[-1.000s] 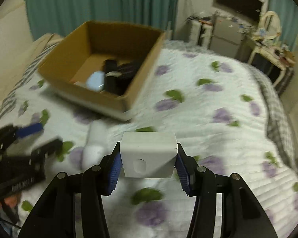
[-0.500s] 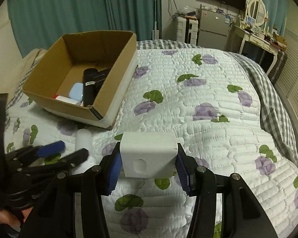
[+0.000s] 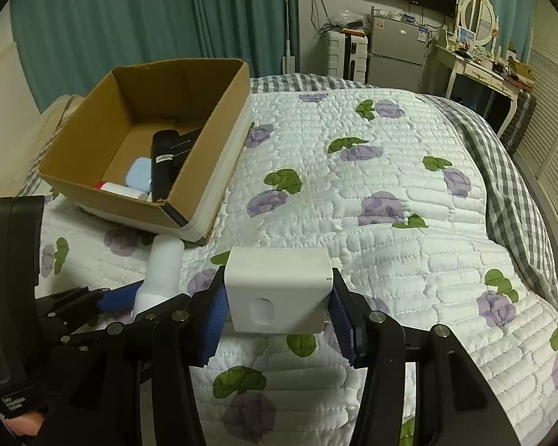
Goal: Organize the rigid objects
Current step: 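Grasp the white cylindrical device with the left tool, then lower the white device into the box with the left tool while the right tool drops the white cube in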
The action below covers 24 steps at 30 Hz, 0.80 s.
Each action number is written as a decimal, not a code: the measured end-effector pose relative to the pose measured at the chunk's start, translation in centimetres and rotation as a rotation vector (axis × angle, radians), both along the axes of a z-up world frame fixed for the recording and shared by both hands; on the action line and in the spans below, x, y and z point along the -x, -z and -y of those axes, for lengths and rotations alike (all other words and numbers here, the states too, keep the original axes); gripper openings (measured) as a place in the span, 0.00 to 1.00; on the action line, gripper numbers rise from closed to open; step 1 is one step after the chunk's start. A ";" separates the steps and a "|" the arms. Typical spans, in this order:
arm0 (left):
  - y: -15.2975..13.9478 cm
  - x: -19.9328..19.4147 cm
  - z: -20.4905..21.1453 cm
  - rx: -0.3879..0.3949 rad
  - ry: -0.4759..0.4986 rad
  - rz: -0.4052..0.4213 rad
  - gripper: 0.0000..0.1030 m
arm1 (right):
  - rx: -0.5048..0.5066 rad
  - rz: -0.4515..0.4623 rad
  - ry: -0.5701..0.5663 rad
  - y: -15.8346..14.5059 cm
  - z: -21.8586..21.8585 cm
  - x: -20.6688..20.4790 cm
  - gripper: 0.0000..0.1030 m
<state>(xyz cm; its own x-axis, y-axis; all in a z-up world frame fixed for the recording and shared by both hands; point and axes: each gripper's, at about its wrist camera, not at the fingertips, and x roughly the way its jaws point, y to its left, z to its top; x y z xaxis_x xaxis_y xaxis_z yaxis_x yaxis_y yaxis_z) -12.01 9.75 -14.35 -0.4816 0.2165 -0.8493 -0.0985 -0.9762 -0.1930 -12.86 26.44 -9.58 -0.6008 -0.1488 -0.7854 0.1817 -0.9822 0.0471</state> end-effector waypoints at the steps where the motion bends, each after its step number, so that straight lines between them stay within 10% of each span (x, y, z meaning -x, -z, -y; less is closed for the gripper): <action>1: -0.3 -0.2 0.0 0.005 -0.001 -0.009 0.45 | -0.001 -0.005 0.000 -0.2 0.1 -0.2 0.48; 24: -13.8 -3.9 3.8 0.171 -0.080 -0.342 0.45 | -0.002 -0.217 -0.163 -9.6 5.1 -3.6 0.48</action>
<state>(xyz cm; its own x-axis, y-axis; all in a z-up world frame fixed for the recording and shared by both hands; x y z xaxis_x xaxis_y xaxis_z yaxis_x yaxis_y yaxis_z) -8.16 6.00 -0.52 -0.7530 0.0364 -0.6571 -0.0513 -0.9987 0.0035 -9.24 21.38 0.05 -0.7233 -0.2558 -0.6414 0.3427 -0.9394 -0.0118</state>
